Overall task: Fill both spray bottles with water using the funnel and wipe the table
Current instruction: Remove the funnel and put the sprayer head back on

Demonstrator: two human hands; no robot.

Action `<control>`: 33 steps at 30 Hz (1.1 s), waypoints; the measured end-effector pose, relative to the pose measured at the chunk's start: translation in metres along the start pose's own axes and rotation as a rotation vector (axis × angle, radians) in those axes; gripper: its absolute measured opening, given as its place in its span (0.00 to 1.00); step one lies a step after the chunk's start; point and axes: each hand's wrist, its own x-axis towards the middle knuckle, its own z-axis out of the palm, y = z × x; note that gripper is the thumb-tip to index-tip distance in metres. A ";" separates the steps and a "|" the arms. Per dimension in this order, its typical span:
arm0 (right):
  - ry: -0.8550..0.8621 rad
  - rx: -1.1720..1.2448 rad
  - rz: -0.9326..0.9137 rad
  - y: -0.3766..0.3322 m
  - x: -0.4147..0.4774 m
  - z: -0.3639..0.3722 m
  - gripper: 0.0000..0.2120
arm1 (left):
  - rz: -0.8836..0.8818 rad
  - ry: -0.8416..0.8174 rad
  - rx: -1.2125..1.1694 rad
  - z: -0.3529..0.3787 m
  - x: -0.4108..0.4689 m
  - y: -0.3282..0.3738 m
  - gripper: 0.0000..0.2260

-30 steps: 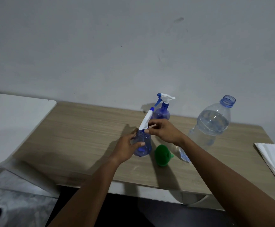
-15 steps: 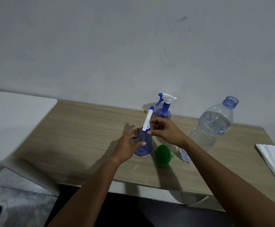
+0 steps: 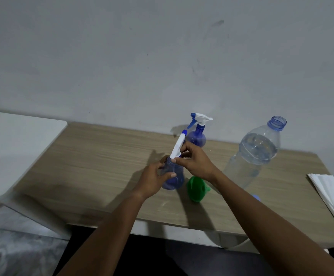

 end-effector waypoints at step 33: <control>0.121 -0.157 -0.167 0.007 -0.030 0.004 0.05 | 0.049 -0.187 -0.099 -0.007 0.000 0.010 0.25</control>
